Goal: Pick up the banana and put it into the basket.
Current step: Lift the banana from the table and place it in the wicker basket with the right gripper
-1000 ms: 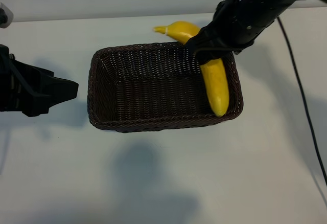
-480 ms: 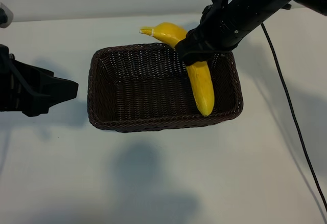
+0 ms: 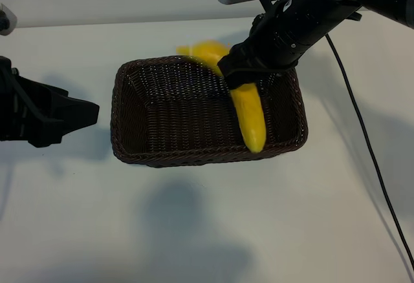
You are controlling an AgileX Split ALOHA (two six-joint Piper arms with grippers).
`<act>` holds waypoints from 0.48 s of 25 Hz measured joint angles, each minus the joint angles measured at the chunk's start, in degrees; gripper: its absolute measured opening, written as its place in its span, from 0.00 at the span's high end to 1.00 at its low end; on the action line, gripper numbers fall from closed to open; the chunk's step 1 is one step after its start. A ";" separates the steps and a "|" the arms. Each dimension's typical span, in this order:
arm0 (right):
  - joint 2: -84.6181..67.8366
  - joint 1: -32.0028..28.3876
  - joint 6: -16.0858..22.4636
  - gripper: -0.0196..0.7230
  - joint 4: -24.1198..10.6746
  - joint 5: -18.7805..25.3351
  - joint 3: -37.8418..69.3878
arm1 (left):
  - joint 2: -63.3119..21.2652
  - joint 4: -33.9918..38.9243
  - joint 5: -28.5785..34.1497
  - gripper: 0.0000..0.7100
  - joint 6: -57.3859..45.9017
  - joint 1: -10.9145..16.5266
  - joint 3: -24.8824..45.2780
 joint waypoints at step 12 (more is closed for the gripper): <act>-1.53 0.00 1.26 0.11 -1.15 2.39 -2.79 | 0.00 0.00 0.00 0.19 0.00 0.00 0.00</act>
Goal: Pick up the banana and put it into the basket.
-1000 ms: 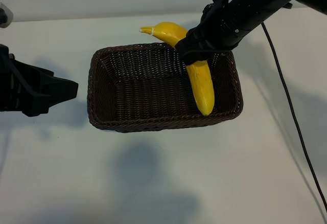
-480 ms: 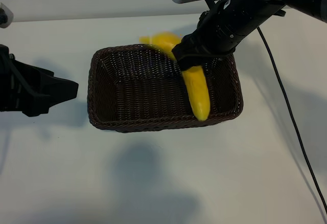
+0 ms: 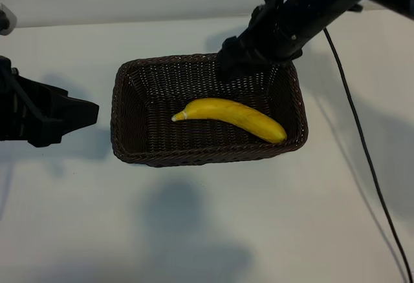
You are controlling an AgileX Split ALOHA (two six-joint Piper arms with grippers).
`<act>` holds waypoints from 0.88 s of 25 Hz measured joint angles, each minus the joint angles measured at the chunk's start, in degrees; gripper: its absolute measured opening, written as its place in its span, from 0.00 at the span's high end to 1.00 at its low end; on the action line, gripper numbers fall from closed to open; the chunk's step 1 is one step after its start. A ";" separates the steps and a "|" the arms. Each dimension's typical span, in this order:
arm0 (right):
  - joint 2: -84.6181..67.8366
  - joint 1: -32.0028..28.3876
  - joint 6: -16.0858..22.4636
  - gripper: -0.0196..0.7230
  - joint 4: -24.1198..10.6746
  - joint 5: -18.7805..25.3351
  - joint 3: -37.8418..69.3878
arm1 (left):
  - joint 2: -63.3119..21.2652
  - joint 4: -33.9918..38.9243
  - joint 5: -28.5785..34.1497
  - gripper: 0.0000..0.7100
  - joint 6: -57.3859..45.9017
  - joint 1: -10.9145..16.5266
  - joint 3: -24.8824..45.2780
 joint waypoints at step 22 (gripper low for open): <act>-15.86 0.00 13.24 0.15 -20.18 17.13 -2.06 | 0.00 0.43 -1.68 0.19 0.17 0.00 0.00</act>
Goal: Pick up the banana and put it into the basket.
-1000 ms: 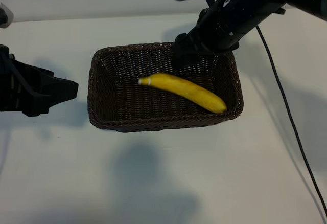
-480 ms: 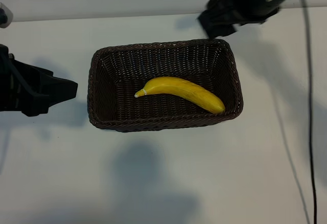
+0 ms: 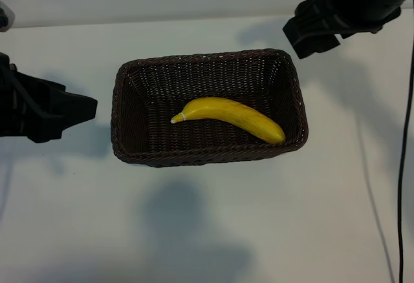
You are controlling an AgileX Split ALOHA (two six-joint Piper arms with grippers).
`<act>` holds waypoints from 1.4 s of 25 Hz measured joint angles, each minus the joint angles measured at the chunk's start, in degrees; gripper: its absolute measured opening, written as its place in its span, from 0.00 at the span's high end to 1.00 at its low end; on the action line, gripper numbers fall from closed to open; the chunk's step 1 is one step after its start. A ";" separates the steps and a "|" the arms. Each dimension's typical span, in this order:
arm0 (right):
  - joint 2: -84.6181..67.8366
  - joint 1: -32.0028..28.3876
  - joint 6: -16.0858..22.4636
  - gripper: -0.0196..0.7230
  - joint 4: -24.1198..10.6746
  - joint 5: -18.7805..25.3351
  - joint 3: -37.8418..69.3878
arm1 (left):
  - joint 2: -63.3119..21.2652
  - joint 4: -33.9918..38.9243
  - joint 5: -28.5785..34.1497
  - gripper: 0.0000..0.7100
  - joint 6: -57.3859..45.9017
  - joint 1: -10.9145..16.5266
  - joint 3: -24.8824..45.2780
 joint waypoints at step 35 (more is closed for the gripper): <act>-4.76 0.00 -0.30 0.17 2.74 1.97 0.00 | 0.00 1.02 -0.23 0.19 0.01 0.00 0.00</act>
